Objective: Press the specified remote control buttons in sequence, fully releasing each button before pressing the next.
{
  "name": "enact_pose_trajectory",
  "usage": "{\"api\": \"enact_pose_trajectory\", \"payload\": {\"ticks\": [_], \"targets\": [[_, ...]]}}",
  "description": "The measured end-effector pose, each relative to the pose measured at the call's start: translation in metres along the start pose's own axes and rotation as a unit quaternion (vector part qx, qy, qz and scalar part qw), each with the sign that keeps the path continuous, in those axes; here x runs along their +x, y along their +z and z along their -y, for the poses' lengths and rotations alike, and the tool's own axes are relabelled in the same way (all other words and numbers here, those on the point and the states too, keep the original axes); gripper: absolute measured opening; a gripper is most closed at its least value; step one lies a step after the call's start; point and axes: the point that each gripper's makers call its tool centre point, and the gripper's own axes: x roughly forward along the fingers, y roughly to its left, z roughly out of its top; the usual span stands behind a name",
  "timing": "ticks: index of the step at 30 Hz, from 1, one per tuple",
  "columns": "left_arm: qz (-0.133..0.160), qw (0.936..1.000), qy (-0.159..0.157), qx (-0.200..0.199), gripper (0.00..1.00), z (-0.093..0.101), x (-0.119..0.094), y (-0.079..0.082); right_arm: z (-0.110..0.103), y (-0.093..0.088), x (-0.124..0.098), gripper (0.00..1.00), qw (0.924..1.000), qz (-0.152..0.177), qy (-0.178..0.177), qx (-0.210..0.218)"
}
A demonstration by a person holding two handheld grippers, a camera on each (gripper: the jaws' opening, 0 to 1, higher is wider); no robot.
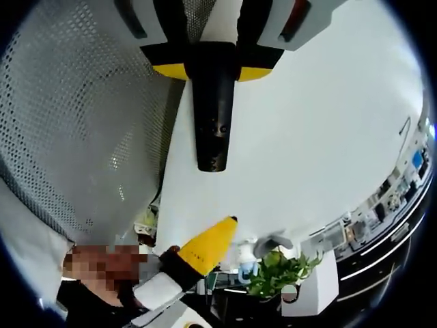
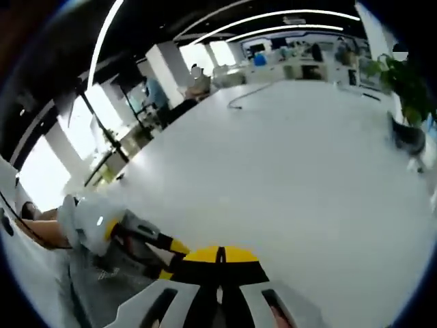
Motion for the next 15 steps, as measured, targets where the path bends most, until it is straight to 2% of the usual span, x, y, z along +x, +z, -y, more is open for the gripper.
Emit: {"api": "enact_pose_trajectory", "payload": {"ticks": [3, 6, 9, 13, 15], "targets": [[-0.003, 1.0, 0.0, -0.004, 0.25, 0.0, 0.0, 0.0, 0.012, 0.009, -0.015, 0.0, 0.9988, 0.035, -0.033, -0.008], [-0.002, 1.0, -0.004, -0.001, 0.25, 0.0, 0.0, 0.0, 0.01, 0.007, -0.025, 0.0, 0.9988, 0.043, -0.023, 0.009], [-0.001, 1.0, -0.009, -0.003, 0.25, -0.001, -0.001, 0.0, 0.014, 0.006, -0.031, 0.0, 0.9973, 0.062, -0.04, -0.002], [0.001, 0.9999, -0.011, 0.012, 0.25, -0.002, -0.001, -0.001, 0.024, 0.014, -0.043, 0.0, 0.9915, 0.092, -0.087, -0.03], [0.003, 0.9999, -0.01, 0.01, 0.25, -0.002, -0.001, -0.001, 0.026, 0.021, -0.048, 0.05, 0.9868, 0.122, -0.099, -0.038]]}}
